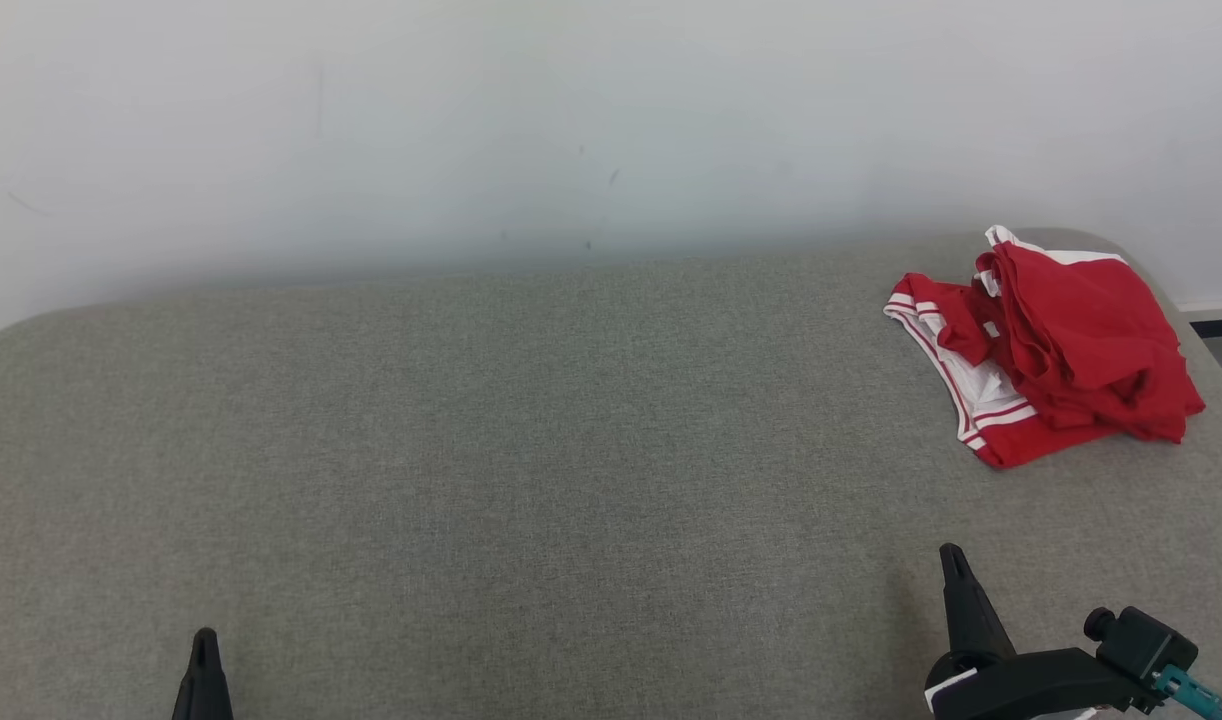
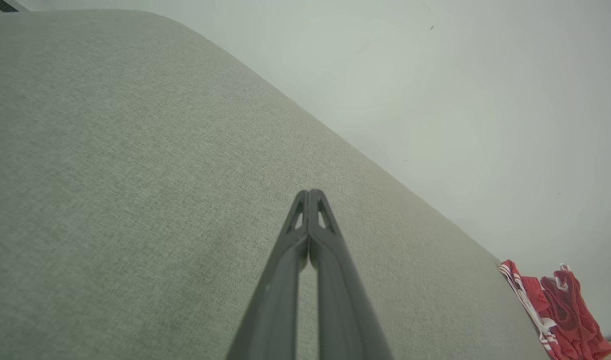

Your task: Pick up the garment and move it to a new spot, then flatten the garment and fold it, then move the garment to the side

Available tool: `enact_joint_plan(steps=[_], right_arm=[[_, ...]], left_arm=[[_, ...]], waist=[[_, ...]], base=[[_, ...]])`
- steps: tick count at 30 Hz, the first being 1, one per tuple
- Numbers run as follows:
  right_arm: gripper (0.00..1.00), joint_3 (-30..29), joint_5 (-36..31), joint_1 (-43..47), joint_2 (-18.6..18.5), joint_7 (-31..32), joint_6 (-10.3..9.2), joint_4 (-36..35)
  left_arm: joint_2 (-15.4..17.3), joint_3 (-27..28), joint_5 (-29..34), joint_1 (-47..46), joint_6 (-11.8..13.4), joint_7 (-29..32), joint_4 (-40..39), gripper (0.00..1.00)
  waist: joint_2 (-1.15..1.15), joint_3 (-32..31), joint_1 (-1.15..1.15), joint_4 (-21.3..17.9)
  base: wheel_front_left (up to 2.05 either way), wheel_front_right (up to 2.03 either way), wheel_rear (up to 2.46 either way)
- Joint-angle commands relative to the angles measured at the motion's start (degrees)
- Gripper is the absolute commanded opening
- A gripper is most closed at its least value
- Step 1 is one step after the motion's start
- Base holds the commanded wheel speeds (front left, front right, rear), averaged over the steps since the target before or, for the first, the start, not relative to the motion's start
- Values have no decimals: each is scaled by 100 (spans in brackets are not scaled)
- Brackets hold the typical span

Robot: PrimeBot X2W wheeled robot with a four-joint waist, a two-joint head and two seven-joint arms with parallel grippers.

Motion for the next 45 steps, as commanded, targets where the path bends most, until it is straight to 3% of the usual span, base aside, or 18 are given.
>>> enact_joint_plan(steps=[1, 45], right_arm=[[0, -34, 197, -133, 14, 41, -4, -91], [0, -337, 2965, -252, 138, 764, -8, -230]], left_arm=[[19, -7, -215, -163, -8, 42, -53, 0], [1, -134, -3168, -569, -41, 768, 89, 0]], waist=[[0, 1, 0, 4], [0, 40, 0, 139]], base=[[0, 0, 0], [0, 0, 0]])
